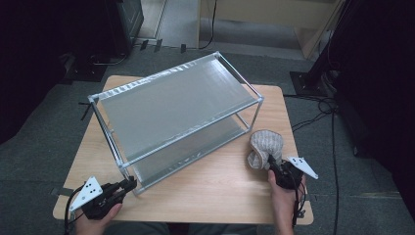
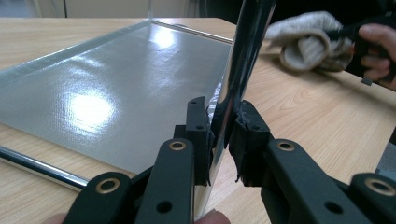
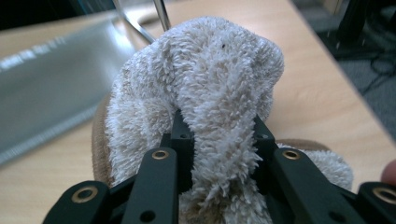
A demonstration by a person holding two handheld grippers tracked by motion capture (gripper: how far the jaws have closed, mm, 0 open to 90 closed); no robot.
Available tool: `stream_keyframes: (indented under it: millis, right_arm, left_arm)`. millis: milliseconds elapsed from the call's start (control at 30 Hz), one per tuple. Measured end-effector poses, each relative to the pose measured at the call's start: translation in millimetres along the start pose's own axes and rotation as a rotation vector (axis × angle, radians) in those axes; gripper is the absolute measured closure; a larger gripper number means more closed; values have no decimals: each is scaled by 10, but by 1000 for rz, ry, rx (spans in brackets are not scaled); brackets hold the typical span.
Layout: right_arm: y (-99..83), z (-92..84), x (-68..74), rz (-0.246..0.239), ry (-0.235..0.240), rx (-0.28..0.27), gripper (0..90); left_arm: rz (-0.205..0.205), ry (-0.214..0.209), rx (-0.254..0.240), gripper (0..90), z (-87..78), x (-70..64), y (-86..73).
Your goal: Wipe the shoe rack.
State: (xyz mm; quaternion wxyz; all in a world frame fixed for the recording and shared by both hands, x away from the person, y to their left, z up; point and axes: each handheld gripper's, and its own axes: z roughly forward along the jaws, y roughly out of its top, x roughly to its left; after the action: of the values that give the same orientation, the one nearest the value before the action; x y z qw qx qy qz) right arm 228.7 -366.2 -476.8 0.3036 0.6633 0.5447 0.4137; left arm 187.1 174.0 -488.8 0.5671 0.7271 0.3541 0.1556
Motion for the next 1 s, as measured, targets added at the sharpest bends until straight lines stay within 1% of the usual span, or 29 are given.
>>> stream_keyframes:
  millis: [133,233,333,433,533,567,600,633,667,700,767,833,867,900,967,1000]
  right_arm:
    - [185,-93,94,-19,12,-87,717]
    - [302,-121,172,-36,18,-122,717]
    - [425,-142,229,-38,18,-159,716]
    - [603,-192,299,-24,18,-216,716]
    - [761,-237,376,-26,26,-262,716]
    - [828,-251,420,-34,34,-283,715]
    - [867,-258,454,-36,40,-292,715]
    - [926,-261,513,-50,50,-311,714]
    - [961,-263,554,-59,57,-318,713]
    - [1017,-255,623,-81,68,-337,712]
    - [1108,-237,743,-109,83,-359,711]
    - [1195,-207,846,-127,104,-380,710]
    - [1257,-179,924,-133,117,-397,709]
    - [1294,-156,972,-141,126,-405,709]
    - [1374,-68,1137,-183,159,-423,707]
    - [1392,-17,1216,-206,177,-422,705]
  left_arm:
    - [-2,2,1,784,-1,-6,-3]
    - [-1,-1,0,784,0,-2,-2]
    - [-1,-4,2,784,2,2,0]
    - [-4,-8,3,784,3,4,-1]
    - [-2,-10,4,784,3,7,1]
    - [-2,-10,5,784,3,6,2]
    - [-1,-9,5,784,4,7,2]
    - [-1,-10,6,784,4,7,2]
    - [-2,-10,5,783,5,8,3]
    - [-2,-9,5,783,8,8,3]
    - [-1,-6,2,783,12,9,4]
    - [-1,-5,6,783,15,10,3]
    - [-4,-5,6,783,17,7,2]
    - [-3,-6,6,783,19,7,1]
    - [-4,-7,7,783,21,6,0]
    - [-1,-7,7,783,20,9,0]
